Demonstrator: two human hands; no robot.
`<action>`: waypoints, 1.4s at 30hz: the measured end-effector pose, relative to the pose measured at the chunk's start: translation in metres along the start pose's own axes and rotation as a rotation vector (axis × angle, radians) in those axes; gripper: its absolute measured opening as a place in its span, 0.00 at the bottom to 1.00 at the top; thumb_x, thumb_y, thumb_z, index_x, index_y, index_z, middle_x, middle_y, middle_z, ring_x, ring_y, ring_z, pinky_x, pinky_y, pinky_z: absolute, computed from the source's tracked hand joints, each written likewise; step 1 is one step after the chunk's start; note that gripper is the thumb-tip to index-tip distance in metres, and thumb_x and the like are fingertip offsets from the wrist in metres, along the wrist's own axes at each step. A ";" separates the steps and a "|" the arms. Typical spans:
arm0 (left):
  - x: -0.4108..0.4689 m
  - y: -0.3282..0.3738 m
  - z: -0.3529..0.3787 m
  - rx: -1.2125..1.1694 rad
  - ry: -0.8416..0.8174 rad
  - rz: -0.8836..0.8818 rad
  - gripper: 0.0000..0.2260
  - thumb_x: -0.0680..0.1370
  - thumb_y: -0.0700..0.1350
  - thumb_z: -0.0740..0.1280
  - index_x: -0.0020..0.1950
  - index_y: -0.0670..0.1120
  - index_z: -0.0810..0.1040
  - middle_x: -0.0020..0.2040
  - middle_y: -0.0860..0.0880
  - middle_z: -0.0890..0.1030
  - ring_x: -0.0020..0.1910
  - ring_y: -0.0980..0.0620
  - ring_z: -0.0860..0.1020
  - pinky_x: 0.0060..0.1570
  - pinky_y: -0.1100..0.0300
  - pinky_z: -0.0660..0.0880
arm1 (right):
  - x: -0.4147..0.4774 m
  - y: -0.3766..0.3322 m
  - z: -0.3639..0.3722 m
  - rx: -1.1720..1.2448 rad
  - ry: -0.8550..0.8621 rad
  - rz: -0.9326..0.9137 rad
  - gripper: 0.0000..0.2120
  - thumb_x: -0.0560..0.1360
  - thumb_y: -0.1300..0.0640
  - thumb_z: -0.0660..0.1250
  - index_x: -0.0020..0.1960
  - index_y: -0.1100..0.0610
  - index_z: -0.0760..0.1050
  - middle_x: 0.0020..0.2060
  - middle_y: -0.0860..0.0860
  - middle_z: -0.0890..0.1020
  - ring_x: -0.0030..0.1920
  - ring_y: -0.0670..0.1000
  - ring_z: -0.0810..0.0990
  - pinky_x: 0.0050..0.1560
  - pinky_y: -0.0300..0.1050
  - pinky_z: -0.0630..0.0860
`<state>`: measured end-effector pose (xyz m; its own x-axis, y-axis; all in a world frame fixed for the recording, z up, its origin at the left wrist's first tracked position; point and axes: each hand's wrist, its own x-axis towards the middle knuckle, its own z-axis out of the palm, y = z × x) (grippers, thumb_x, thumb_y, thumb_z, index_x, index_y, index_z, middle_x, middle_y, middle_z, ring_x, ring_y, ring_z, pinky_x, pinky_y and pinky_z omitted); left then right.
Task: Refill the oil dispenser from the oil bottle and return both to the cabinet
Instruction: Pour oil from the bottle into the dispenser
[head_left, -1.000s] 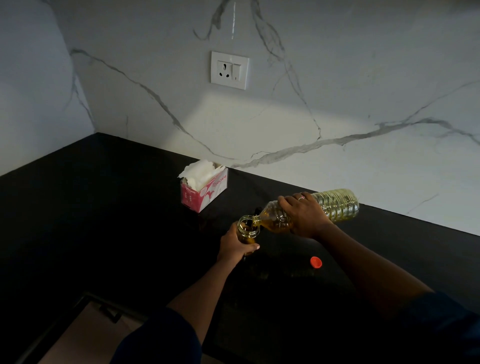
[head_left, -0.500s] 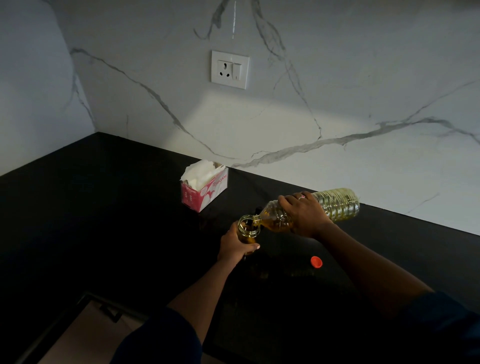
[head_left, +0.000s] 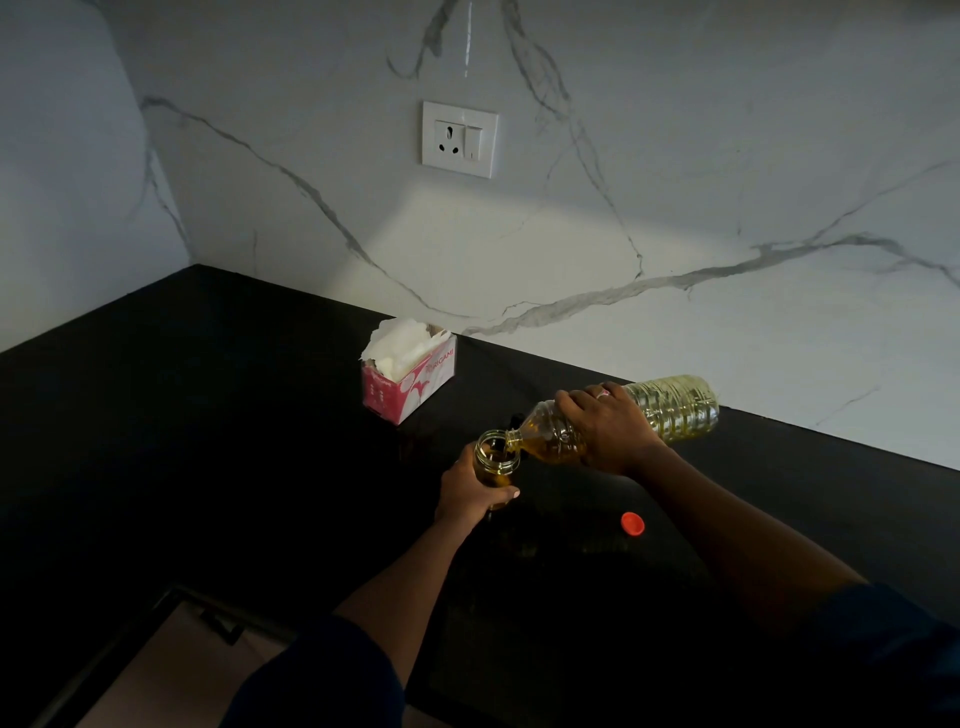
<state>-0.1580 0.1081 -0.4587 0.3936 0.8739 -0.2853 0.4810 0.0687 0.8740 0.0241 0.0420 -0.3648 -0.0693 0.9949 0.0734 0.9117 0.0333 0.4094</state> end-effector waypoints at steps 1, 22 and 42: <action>0.000 0.000 0.000 0.003 -0.001 0.005 0.37 0.65 0.43 0.78 0.70 0.49 0.65 0.68 0.47 0.71 0.69 0.47 0.68 0.67 0.50 0.68 | 0.000 0.000 0.000 -0.002 0.003 0.001 0.40 0.56 0.44 0.78 0.63 0.60 0.71 0.51 0.58 0.81 0.50 0.60 0.80 0.54 0.56 0.75; 0.000 -0.001 0.001 0.014 0.007 0.015 0.38 0.64 0.44 0.78 0.70 0.48 0.65 0.68 0.47 0.71 0.69 0.48 0.68 0.67 0.51 0.68 | 0.000 0.001 -0.001 0.017 -0.047 -0.001 0.40 0.65 0.45 0.74 0.70 0.59 0.63 0.61 0.59 0.75 0.61 0.60 0.74 0.65 0.56 0.65; -0.001 -0.001 0.000 -0.003 0.010 0.024 0.37 0.64 0.43 0.78 0.69 0.49 0.66 0.66 0.47 0.72 0.68 0.48 0.69 0.65 0.52 0.69 | 0.001 0.001 0.000 0.044 -0.014 0.003 0.40 0.59 0.43 0.77 0.65 0.60 0.69 0.55 0.59 0.80 0.54 0.60 0.79 0.58 0.57 0.71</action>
<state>-0.1588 0.1074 -0.4595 0.3972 0.8800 -0.2604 0.4690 0.0493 0.8818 0.0249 0.0426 -0.3642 -0.0608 0.9962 0.0618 0.9289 0.0338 0.3687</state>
